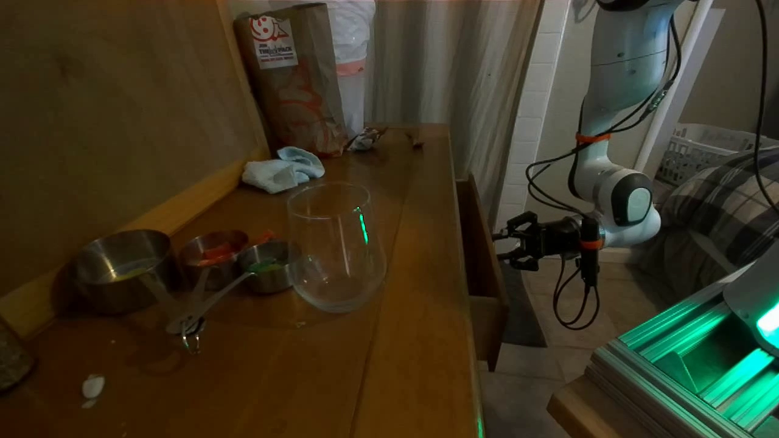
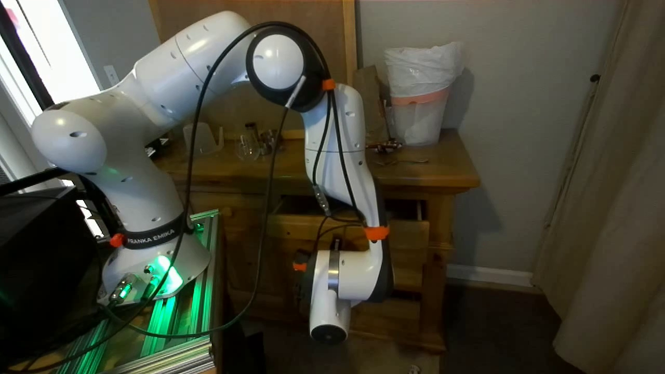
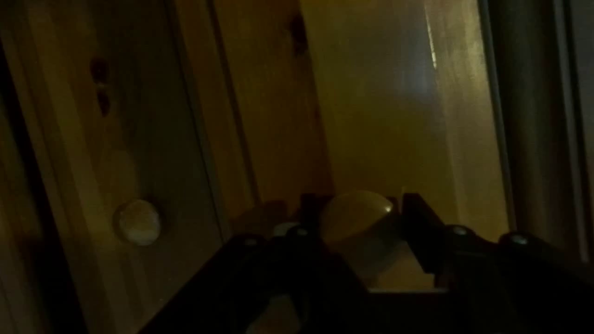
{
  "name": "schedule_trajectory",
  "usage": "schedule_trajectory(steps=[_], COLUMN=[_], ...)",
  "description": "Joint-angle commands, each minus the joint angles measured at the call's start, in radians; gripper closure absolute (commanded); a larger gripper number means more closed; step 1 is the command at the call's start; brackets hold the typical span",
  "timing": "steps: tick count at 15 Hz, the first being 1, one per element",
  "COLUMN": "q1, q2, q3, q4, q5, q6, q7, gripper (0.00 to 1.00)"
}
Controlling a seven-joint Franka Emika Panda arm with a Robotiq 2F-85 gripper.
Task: Open the drawer and put the fork into it
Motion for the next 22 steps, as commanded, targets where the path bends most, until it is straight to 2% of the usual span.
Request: schedule_trajectory(steps=[1,7,9,10,11,14,18,22], q1=[-0.029,-0.067,-0.066,-0.061,-0.038,0.043,0.237,0.454], q2=[-0.071,-0.123,-0.152,-0.171,-0.206,-0.35,-0.57,-0.794], q3=[-0.056,-0.126,-0.141,-0.146,-0.155,-0.171,-0.239,-0.312], q4=[-0.056,-0.072,-0.082,-0.093,-0.118,-0.231,-0.385,-0.486], q5=[0.021,0.021,0.014,0.011,0.007,0.004,0.011,0.006], q6=[0.006,0.02,0.037,0.048,0.076,0.206,0.417,0.686], q7=[-0.02,-0.025,-0.032,-0.038,-0.052,-0.096,-0.086,-0.057], gripper=[0.76,0.76,0.27,0.27,0.23,0.01,0.0,0.0])
